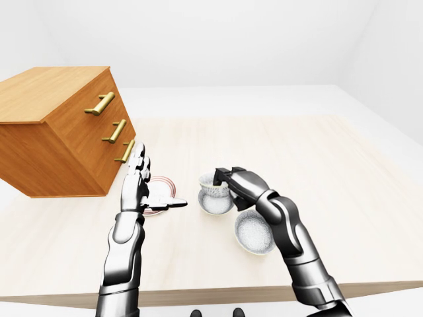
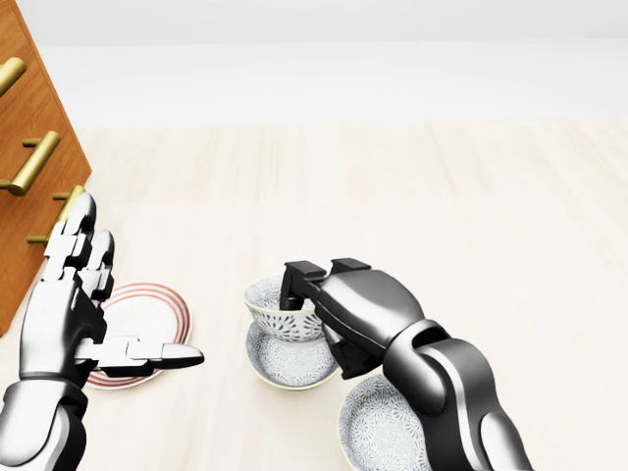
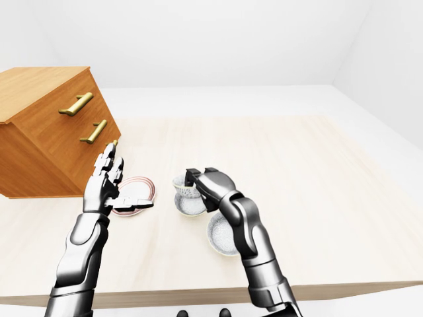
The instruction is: Stack the bowl at the front on the bowl in the middle.
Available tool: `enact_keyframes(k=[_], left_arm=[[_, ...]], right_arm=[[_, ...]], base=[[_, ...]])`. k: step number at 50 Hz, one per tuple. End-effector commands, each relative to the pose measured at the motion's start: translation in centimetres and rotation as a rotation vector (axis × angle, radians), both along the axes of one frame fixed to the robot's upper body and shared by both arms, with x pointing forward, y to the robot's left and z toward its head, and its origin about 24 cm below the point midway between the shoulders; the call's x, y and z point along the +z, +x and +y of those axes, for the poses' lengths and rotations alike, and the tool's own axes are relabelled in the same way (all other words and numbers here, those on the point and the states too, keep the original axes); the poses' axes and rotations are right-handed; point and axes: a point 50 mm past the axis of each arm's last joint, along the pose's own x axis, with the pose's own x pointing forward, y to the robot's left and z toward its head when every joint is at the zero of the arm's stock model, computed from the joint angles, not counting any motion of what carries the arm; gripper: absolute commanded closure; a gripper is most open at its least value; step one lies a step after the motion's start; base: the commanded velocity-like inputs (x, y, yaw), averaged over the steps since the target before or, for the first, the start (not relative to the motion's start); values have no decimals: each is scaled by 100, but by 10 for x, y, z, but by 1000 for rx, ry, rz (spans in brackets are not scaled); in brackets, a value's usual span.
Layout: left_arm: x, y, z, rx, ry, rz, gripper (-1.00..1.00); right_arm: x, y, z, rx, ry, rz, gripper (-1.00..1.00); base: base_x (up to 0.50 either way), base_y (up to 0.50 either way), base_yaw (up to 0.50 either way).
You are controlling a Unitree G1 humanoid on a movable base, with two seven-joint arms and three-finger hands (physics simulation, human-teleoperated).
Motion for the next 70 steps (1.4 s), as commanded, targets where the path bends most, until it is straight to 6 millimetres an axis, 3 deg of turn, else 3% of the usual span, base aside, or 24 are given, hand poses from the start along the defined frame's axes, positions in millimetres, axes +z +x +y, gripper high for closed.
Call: enact_keyframes(k=[1,20,21,22,23,42,45,56,63,70], left_arm=[[0,0,0,0,-1,2,-100],[-2,0,0,1,-1,7,-100],[-1,0,1,1,-1,5,-100],[-1,0,1,3,-1,4,-100],[-1,0,1,3,-1,4,-100],[2,0,2,3,2,-9,-100],[5,0,1,2,4,-20,-100],[28,-4,3,0,18,-119,-100],[39,-7,2,-2,32,-164,-100],[50,-9,-1,-9,51,-212,-100]], right_arm=[[-3,0,0,-23,-45,-18,100],[-6,-2,1,-21,-53,-11,100],[-5,-2,1,-20,-56,-11,91],[-5,-5,1,-11,-50,3,-94],[-4,-5,1,-9,-48,4,-100],[23,-9,6,50,-11,-38,-100],[33,-8,7,66,12,-60,-100],[117,-7,-5,158,236,-317,-100],[132,-7,-20,165,365,-388,-100],[145,-6,-38,109,652,-404,-100]], base=[[0,0,0],[0,0,0],[0,0,0],[0,0,0],[0,0,0],[0,0,0],[0,0,0],[0,0,0],[0,0,0],[0,0,0]])
